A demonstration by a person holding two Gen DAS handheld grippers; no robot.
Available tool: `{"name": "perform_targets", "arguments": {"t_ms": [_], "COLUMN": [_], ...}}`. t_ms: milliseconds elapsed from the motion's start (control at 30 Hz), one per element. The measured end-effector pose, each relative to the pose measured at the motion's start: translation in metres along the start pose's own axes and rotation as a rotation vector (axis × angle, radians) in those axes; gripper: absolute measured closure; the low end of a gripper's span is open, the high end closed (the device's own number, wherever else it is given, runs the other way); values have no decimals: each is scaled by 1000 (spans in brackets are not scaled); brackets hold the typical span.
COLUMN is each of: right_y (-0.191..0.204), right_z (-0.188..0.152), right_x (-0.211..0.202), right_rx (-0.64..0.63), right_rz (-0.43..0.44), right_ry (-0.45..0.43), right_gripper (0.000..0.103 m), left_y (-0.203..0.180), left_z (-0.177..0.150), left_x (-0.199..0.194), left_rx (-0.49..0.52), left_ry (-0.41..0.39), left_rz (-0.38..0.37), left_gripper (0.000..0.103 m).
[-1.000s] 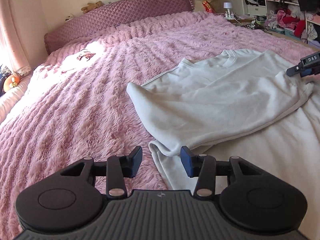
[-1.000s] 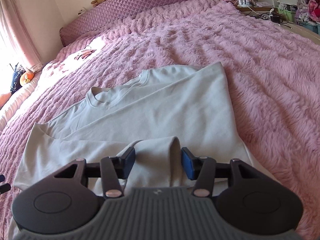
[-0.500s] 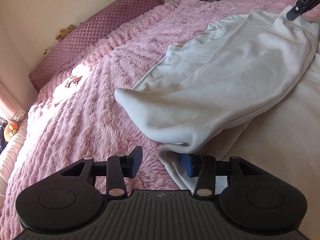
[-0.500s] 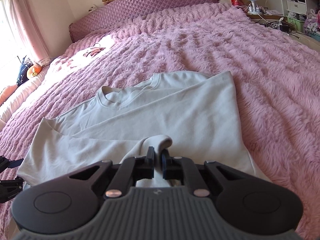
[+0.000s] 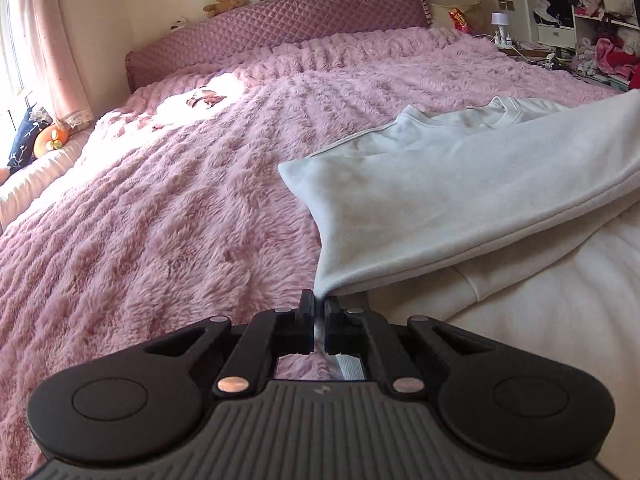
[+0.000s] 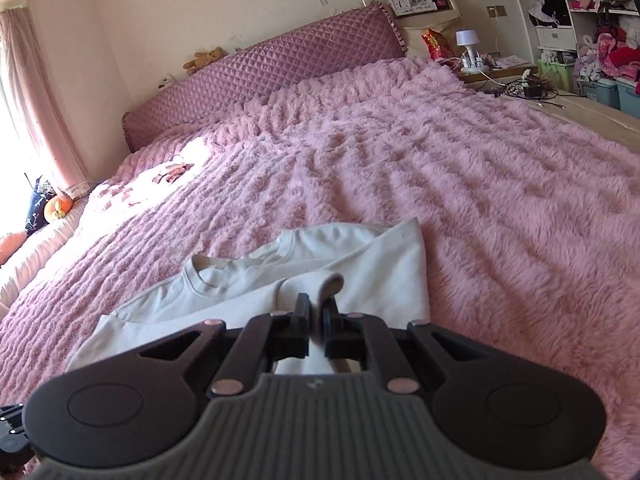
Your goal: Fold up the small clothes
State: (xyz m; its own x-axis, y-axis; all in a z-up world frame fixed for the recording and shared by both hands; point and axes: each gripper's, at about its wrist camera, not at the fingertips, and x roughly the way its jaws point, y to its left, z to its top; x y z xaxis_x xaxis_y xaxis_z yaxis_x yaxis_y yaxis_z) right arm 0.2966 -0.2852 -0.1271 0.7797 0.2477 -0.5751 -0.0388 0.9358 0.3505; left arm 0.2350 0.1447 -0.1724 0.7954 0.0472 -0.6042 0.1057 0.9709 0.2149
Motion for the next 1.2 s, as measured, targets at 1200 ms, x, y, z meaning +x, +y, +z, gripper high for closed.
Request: {"name": "perform_targets", "arguments": {"t_ms": [1200], "right_y": [-45], "right_z": [-76], "right_x": [-31], "right_rx": [55], "right_rz": [7], "right_ry": [224], "right_gripper": [103], "left_y": [21], "left_z": [16], "left_x": [9], "left_rx": [-434], "left_ry": [121], "left_rz": [-201], "left_gripper": [83]}}
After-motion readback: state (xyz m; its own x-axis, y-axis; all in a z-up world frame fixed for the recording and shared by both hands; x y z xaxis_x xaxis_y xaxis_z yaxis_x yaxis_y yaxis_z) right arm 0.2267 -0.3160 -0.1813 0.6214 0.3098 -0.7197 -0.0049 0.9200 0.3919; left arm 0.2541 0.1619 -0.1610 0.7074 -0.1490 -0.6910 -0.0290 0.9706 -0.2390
